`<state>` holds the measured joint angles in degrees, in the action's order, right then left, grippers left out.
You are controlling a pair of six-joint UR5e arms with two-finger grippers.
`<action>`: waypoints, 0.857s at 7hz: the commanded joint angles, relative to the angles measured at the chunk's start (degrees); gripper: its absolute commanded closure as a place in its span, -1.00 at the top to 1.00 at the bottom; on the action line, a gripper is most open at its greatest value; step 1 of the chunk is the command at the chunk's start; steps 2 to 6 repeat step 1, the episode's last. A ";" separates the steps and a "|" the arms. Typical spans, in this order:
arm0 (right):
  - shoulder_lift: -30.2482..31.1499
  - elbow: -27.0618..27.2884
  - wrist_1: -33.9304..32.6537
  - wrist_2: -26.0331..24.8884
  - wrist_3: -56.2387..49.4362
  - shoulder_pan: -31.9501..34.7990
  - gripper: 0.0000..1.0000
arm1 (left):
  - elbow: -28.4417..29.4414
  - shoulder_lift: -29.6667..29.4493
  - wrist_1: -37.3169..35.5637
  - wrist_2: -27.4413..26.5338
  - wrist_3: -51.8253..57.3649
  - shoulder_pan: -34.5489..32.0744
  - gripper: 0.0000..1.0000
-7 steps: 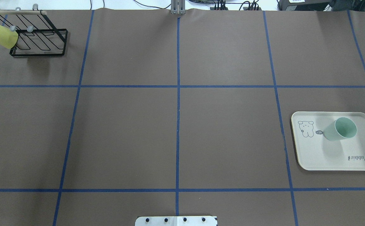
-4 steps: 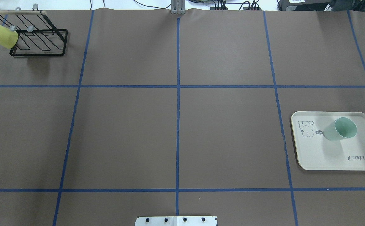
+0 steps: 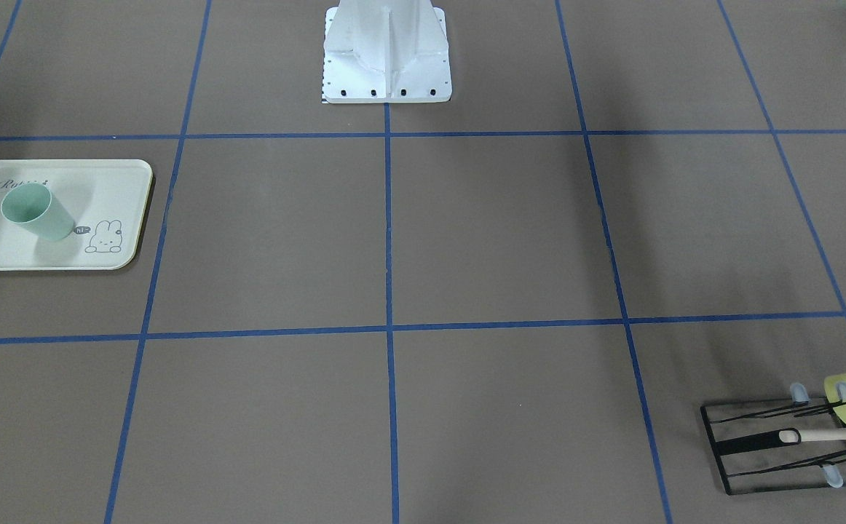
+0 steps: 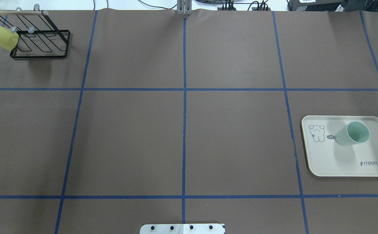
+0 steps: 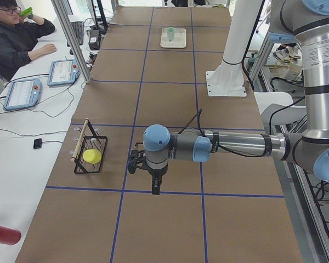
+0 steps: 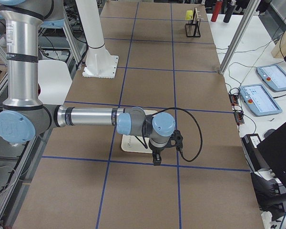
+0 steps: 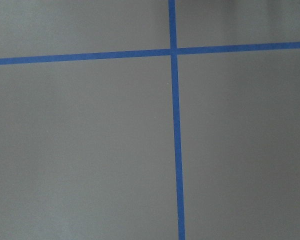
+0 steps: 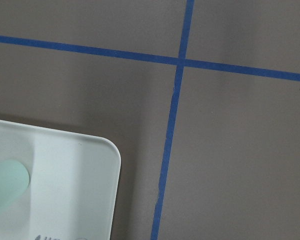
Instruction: Left arm grabs green cup and hands to right arm on tray
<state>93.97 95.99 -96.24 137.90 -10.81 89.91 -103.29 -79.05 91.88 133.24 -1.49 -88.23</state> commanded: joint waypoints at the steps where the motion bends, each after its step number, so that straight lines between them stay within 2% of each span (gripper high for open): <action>1: -0.01 -0.01 0.00 0.00 0.00 0.00 0.98 | 0.02 -0.14 -0.03 0.00 0.00 0.08 1.00; 6: -0.01 -0.01 0.00 0.00 0.00 0.00 0.98 | 0.02 -0.14 -0.03 0.00 0.00 0.08 1.00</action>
